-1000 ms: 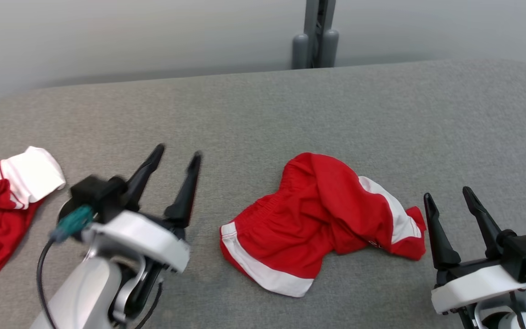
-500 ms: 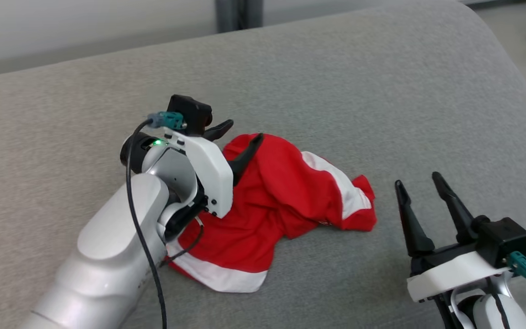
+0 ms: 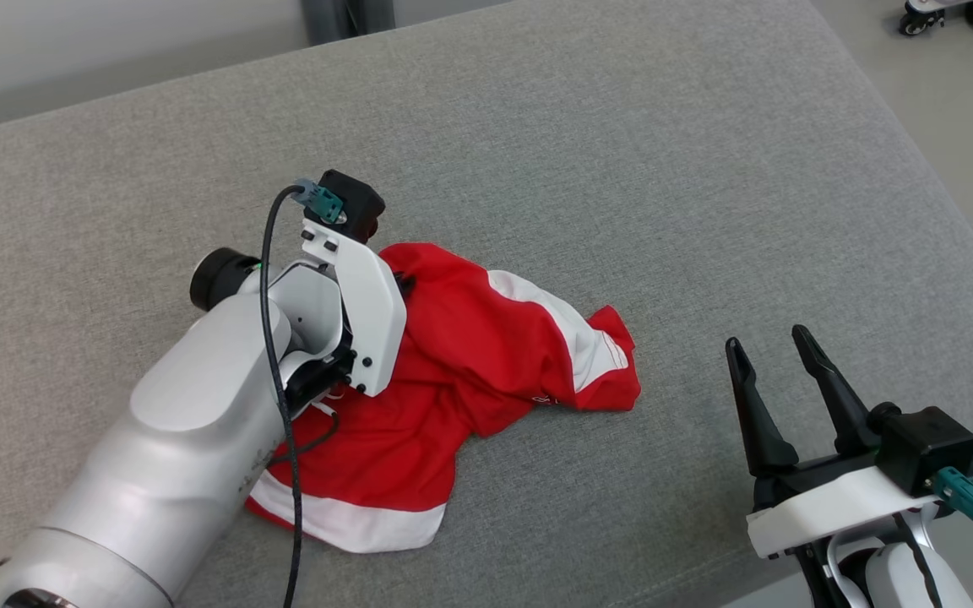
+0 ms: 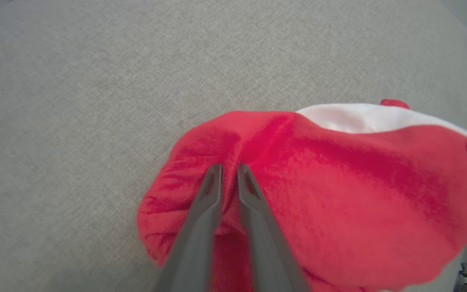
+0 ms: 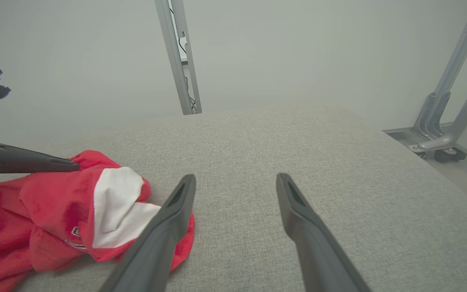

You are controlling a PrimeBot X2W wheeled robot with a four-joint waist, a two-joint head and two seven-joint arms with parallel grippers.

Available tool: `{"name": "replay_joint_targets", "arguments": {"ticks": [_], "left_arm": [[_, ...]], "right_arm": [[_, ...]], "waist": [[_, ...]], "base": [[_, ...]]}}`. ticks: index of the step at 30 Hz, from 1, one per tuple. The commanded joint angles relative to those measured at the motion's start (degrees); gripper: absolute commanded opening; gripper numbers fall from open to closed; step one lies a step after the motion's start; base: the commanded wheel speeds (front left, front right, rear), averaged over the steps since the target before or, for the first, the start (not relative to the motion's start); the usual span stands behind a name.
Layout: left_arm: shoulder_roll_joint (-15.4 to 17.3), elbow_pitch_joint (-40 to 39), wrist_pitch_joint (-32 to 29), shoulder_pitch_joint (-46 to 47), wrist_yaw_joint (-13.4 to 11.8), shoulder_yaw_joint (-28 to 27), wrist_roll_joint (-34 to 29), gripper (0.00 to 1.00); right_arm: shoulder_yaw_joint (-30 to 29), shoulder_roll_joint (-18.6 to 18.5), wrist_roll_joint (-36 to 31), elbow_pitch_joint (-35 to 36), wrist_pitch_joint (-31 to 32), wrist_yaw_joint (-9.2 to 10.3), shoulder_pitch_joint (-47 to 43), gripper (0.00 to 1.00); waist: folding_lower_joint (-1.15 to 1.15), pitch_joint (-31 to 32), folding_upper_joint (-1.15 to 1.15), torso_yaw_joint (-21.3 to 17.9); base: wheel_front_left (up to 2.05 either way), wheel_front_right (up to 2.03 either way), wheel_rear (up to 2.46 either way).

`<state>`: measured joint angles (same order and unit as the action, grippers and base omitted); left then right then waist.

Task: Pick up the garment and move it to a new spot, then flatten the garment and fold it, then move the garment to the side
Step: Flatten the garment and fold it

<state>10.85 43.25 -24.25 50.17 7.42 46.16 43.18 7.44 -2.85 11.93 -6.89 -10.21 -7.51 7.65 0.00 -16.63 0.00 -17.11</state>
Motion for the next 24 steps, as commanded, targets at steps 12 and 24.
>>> {"name": "replay_joint_targets", "arguments": {"ticks": [12, 24], "left_arm": [[5.27, -10.82, 17.26, 4.36, -2.2, 2.47, -6.05, 0.0], [14.17, -38.42, 23.91, -20.14, -16.32, 5.27, -9.78, 0.0]], "right_arm": [[-3.44, -0.19, -0.65, 0.79, 0.53, 0.04, 0.21, 1.0], [-6.22, -0.21, -1.76, 4.24, 3.73, 0.03, -1.12, 1.0]], "waist": [[0.0, 1.37, 0.0, 5.71], [0.0, 1.54, 0.0, 14.03]], "base": [[0.0, 0.0, 0.0], [0.0, 0.0, 0.0]]}}
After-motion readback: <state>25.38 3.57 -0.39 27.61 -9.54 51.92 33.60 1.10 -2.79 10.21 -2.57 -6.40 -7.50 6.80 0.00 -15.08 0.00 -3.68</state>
